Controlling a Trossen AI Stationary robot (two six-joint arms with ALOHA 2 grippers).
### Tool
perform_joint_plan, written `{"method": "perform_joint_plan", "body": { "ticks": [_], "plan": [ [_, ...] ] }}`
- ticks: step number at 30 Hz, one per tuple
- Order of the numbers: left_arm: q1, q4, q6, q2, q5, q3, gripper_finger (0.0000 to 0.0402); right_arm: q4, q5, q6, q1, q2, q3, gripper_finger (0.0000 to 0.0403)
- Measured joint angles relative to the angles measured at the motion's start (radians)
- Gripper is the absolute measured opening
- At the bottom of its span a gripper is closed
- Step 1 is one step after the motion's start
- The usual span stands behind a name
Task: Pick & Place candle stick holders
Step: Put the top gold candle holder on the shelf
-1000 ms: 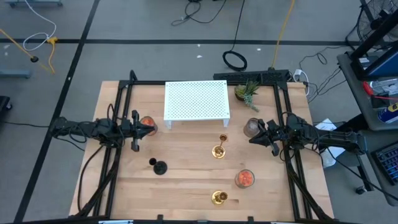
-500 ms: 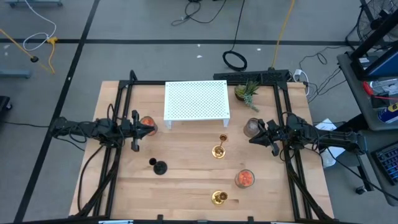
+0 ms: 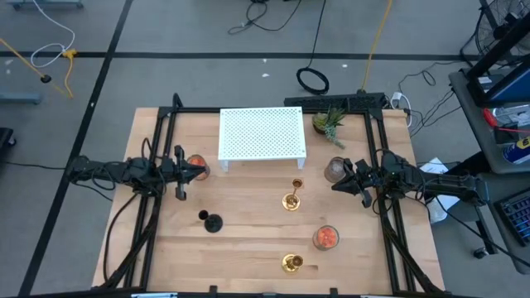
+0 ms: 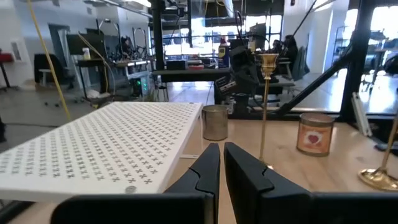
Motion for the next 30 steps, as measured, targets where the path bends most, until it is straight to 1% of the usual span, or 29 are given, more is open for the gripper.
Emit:
{"method": "perform_joint_plan", "body": {
  "ticks": [5, 10, 12, 14, 16, 18, 22, 26, 28, 30],
  "plan": [
    [0.0, 0.0, -0.014, 0.0, 0.0, 0.0, 0.0031, 0.001, 0.0, -0.003, 0.0, 0.0, 0.0, 0.0002],
    [0.0, 0.008, 0.008, 0.0, 0.0, 0.0, 0.0031, 0.001, 0.0, -0.003, 0.0, 0.0, 0.0, 0.0002],
    [0.0, 0.007, -0.004, 0.0, 0.0, 0.0, 0.0031, 0.002, 0.009, -0.046, 0.0, 0.0, 0.0, 0.0002],
    [0.0, 0.008, -0.004, 0.0, 0.0, 0.0, 0.0031, 0.004, 0.065, -0.098, 0.0, 0.0, 0.0, 0.0002],
    [0.0, 0.008, 0.027, 0.0, -0.013, 0.0, 0.0031, 0.016, 0.145, -0.13, 0.0, 0.0, 0.0, 0.0002],
    [0.0, 0.001, 0.026, 0.0, -0.018, 0.0, 0.0031, 0.047, 0.243, -0.169, 0.0, 0.0, 0.0, 0.0002],
    [0.0, -0.033, 0.013, 0.0, -0.017, 0.0, 0.0039, 0.136, 0.378, -0.185, 0.0, 0.0, 0.0, 0.0002],
    [0.0, -0.04, 0.017, 0.0, -0.016, 0.002, 0.0074, 0.242, 0.53, -0.195, 0.0, 0.002, 0.0, 0.0002],
    [0.0, -0.04, 0.017, 0.0, -0.015, 0.002, 0.0096, 0.276, 0.588, -0.196, 0.0, 0.002, 0.0, 0.0002],
    [0.0, -0.041, 0.017, 0.0, -0.013, 0.002, 0.0118, 0.278, 0.62, -0.184, 0.0, 0.002, 0.0, 0.0002]
  ]
}}
